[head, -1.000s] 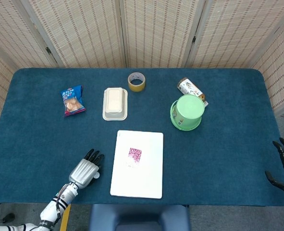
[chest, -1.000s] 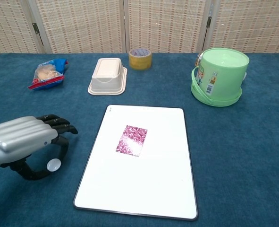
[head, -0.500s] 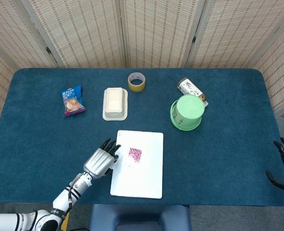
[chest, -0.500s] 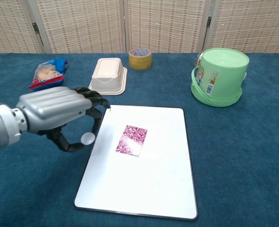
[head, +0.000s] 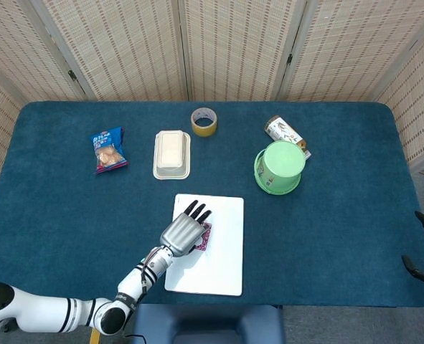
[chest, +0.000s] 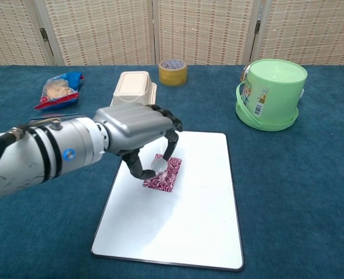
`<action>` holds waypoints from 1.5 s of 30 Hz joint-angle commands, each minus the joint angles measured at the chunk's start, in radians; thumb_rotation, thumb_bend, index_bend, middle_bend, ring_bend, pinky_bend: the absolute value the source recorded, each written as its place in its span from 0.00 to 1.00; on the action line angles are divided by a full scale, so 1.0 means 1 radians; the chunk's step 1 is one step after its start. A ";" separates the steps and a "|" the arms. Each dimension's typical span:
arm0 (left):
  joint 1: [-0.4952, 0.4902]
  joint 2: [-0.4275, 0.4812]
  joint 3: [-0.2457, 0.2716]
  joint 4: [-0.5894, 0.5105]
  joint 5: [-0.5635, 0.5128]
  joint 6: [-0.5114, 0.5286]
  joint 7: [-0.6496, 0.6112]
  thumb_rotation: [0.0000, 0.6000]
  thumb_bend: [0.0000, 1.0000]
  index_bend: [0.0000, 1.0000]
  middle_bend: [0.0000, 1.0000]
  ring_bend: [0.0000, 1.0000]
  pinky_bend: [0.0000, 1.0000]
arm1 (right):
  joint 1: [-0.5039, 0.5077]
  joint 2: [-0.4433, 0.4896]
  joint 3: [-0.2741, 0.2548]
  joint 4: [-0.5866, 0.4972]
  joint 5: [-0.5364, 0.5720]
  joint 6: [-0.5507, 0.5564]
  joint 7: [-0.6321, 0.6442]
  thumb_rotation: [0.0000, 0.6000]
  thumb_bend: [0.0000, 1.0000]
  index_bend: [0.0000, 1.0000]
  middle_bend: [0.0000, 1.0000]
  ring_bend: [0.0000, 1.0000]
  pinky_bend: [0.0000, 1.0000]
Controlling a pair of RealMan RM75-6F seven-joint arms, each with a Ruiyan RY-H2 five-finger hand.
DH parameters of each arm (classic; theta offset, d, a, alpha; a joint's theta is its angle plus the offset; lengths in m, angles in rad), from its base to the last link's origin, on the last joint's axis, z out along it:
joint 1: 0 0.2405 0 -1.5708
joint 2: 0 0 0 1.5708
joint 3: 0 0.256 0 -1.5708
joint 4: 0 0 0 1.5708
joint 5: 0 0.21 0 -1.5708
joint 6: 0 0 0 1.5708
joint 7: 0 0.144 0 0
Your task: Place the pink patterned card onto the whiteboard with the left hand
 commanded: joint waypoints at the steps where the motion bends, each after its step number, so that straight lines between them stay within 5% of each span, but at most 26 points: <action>1: -0.055 -0.045 -0.020 0.042 -0.087 0.002 0.044 1.00 0.38 0.48 0.15 0.04 0.00 | -0.001 -0.002 -0.001 0.006 0.003 -0.003 0.005 1.00 0.31 0.07 0.06 0.08 0.00; 17: -0.144 -0.076 0.000 0.088 -0.252 0.038 0.072 1.00 0.37 0.44 0.15 0.03 0.00 | -0.005 -0.006 0.001 0.024 0.006 -0.003 0.024 1.00 0.31 0.07 0.06 0.08 0.00; 23: -0.154 -0.058 0.015 0.062 -0.267 0.057 0.060 1.00 0.36 0.25 0.14 0.01 0.00 | -0.007 -0.003 0.001 0.019 0.004 0.002 0.021 1.00 0.31 0.07 0.06 0.08 0.00; 34: 0.006 0.162 0.019 -0.122 -0.061 0.210 -0.205 1.00 0.36 0.21 0.13 0.01 0.00 | -0.008 0.002 0.005 0.022 0.003 0.007 0.030 1.00 0.31 0.07 0.06 0.08 0.00; 45: 0.244 0.385 0.064 -0.176 0.128 0.430 -0.460 1.00 0.37 0.20 0.13 0.02 0.00 | 0.014 0.012 0.002 0.041 -0.024 -0.017 0.102 1.00 0.31 0.07 0.06 0.08 0.00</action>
